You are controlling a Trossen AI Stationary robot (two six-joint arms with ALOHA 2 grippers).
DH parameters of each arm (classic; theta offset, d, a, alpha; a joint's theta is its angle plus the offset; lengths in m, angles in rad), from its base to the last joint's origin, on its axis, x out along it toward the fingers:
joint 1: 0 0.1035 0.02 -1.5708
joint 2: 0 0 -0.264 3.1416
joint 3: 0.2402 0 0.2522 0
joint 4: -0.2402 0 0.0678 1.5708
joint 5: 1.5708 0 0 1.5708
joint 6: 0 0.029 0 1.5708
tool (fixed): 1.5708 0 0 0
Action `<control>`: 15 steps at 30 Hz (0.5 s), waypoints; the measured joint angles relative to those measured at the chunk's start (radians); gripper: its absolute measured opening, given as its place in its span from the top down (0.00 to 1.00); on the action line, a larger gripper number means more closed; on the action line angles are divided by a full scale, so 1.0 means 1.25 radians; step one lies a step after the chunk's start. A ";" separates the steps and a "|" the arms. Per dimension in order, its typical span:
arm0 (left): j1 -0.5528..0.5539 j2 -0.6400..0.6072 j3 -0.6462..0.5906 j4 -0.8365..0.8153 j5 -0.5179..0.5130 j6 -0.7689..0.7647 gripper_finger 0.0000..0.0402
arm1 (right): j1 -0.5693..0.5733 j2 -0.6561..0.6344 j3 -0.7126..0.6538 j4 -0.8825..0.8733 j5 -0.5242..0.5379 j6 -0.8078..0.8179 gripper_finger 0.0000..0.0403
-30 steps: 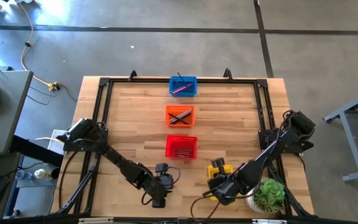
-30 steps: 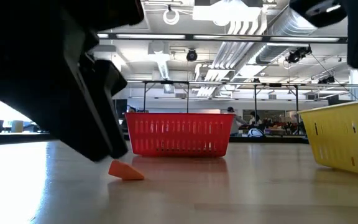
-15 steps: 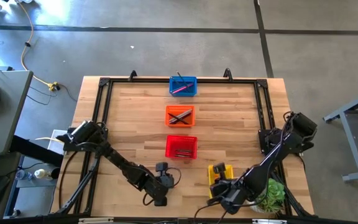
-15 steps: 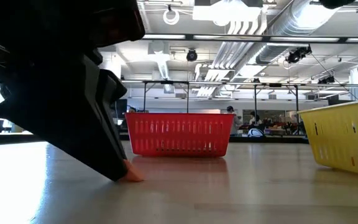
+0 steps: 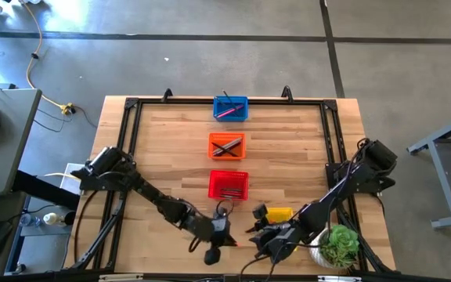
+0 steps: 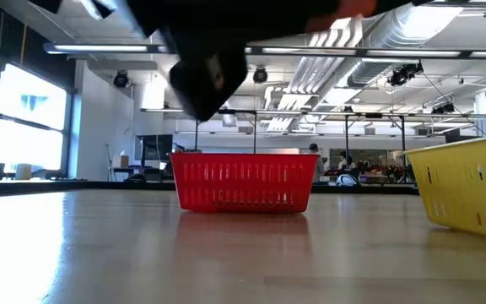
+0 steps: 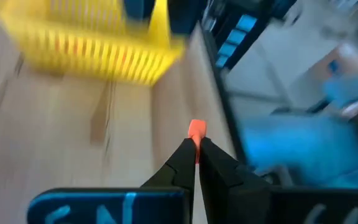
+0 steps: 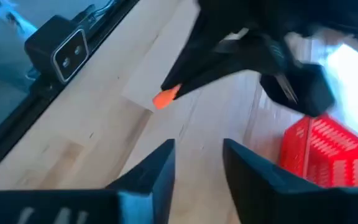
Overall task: Sort crayons/erasers/pens/pencils in bins
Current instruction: Put the orange eraser into the yellow bin
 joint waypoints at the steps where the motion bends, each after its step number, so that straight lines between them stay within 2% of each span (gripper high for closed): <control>1: 0.007 -0.004 -0.003 0.030 0.012 0.001 1.00 | 0.004 0.000 0.000 -0.001 0.006 -0.012 0.69; 4: 0.033 -0.016 -0.029 0.128 0.055 -0.004 1.00 | 0.023 0.000 0.000 0.004 0.060 -0.061 0.62; 8: 0.065 -0.018 -0.058 0.219 0.096 -0.046 1.00 | 0.052 0.000 0.000 0.025 0.181 -0.129 0.61; 12: 0.085 -0.019 -0.080 0.335 0.122 -0.072 1.00 | 0.055 0.000 0.000 0.032 0.194 -0.142 0.65; 15: 0.091 -0.019 -0.084 0.339 0.124 -0.081 1.00 | 0.054 0.000 0.000 0.045 0.214 -0.168 0.69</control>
